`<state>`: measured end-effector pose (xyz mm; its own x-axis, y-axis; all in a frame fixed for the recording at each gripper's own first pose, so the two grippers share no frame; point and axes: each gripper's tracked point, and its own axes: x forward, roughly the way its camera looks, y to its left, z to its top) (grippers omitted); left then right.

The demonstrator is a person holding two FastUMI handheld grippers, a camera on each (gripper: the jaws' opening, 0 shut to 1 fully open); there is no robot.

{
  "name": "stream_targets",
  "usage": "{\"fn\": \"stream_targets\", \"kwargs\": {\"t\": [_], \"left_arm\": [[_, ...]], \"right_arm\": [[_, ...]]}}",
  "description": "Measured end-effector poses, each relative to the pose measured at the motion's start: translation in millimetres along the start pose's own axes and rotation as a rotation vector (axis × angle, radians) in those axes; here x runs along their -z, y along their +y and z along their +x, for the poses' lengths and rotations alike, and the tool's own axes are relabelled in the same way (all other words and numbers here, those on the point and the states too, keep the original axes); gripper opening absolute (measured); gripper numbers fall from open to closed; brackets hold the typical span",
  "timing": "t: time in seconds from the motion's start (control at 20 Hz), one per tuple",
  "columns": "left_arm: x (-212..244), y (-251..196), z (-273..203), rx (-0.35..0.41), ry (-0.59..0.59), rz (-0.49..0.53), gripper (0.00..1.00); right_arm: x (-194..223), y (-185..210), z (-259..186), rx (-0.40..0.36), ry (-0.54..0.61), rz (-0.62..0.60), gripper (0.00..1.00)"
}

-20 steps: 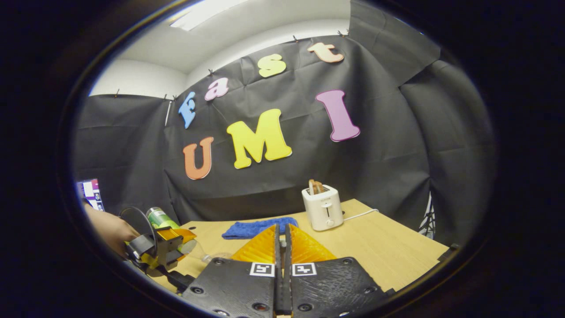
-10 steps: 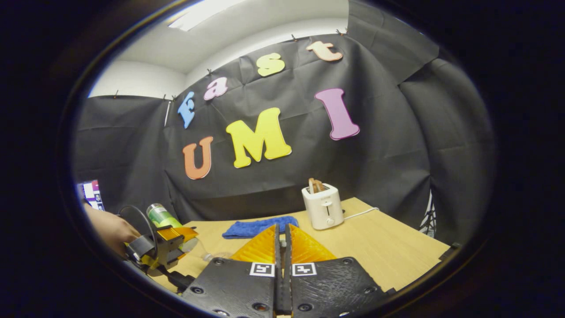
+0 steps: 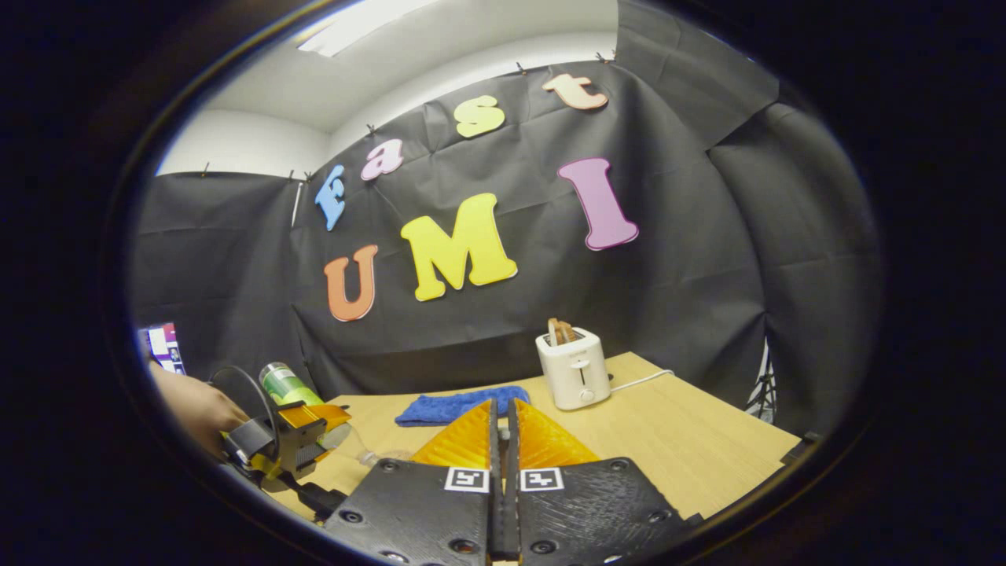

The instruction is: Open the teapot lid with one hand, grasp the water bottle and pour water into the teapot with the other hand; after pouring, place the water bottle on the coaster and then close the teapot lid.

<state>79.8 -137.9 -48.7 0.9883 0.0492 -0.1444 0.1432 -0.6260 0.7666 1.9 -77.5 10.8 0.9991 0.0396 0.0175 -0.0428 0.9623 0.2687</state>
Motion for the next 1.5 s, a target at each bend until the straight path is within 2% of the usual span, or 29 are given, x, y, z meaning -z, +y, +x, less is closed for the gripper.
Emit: {"fn": "stream_targets", "kwargs": {"t": [0.05,0.3,0.45,0.5,0.55,0.65,0.85,0.9,0.95,1.0,1.5], "left_arm": [[0,0,-1,-0.004,-0.001,-0.005,0.76],[-5,-10,-3,0.002,-0.013,-0.073,0.76],[-5,-21,-2,0.008,-0.022,-0.198,0.76],[-6,-26,-3,0.016,-0.028,-0.249,0.72],[-9,-28,-2,0.012,-0.043,-0.302,0.76],[-11,-36,-1,0.016,-0.065,-0.445,0.76],[-17,-57,-1,0.078,-0.096,-0.804,0.76],[-17,-57,-2,0.084,-0.105,-0.888,0.72],[-17,-59,-3,0.097,-0.114,-0.964,0.76],[-14,-62,-5,0.112,-0.107,-1.04,0.76],[37,-64,-21,0.1,-0.09,-1.752,0.76]], "right_arm": [[0,1,0,-0.001,0.001,-0.001,0.0],[2,1,0,0.004,0.005,-0.019,0.0],[-3,2,-3,0.0,-0.004,-0.019,0.0],[-5,1,-5,0.003,-0.011,-0.022,0.0],[-8,1,-6,0.005,-0.018,-0.024,0.0],[-13,0,-10,0.009,-0.03,-0.026,0.0],[-17,-8,-10,0.043,-0.048,-0.044,0.0],[-16,-9,-10,0.049,-0.043,-0.045,0.0],[-15,-8,-11,0.05,-0.037,-0.042,0.0],[-15,-5,-13,0.041,-0.033,-0.036,0.0],[-17,33,-22,-0.026,-0.057,-0.105,0.0]]}}
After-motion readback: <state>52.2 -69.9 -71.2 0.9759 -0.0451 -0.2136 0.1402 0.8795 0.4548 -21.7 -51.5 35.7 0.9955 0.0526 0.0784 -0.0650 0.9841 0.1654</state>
